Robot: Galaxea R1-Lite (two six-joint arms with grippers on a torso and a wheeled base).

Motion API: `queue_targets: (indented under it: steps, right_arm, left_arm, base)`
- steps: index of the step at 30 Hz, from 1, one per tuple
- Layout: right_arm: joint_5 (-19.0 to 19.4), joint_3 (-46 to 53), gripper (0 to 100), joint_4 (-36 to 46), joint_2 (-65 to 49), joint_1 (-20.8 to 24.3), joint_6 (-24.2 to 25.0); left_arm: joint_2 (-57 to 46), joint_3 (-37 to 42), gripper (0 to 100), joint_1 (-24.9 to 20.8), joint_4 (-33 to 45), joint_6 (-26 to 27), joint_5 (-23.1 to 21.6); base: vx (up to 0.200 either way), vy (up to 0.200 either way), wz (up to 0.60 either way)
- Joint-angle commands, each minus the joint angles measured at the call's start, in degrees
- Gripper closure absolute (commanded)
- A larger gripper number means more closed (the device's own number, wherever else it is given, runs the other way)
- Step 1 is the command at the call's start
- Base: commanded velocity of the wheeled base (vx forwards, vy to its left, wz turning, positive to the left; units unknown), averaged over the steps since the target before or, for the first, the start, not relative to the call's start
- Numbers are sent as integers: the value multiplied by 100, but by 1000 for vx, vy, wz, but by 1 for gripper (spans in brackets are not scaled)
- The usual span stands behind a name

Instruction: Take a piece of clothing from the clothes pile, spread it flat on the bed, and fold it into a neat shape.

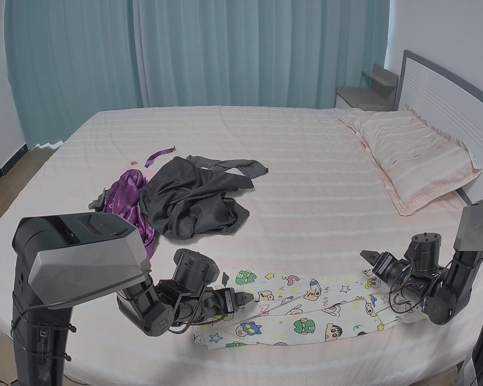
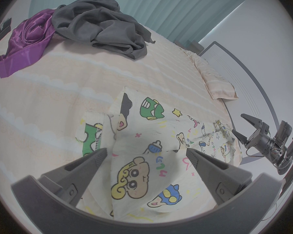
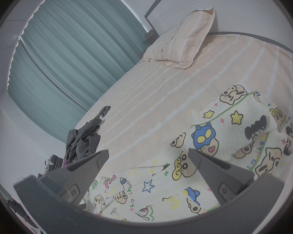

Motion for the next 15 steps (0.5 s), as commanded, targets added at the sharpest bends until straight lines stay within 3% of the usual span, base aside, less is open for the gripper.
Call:
queue_targets:
  steps: [1, 8, 9, 15]
  right_arm:
    - [1, 2, 0, -10, 30, -1, -8]
    - [1, 20, 0, -98, 38, 8, -26]
    - [1, 28, 0, -125, 38, 8, -26]
    - [10, 37, 0, -151, 38, 8, -26]
  left_arm:
    - [3, 51, 0, -24, 1, -3, 5]
    - [20, -55, 0, -42, 10, -21, -12]
    - [29, -63, 100, -42, 19, -21, 5]
    - [-24, -46, 100, 38, 10, -47, 14]
  base:
    - [0, 0, 0]
    - [0, 0, 0]
    - [0, 0, 0]
    - [0, 0, 0]
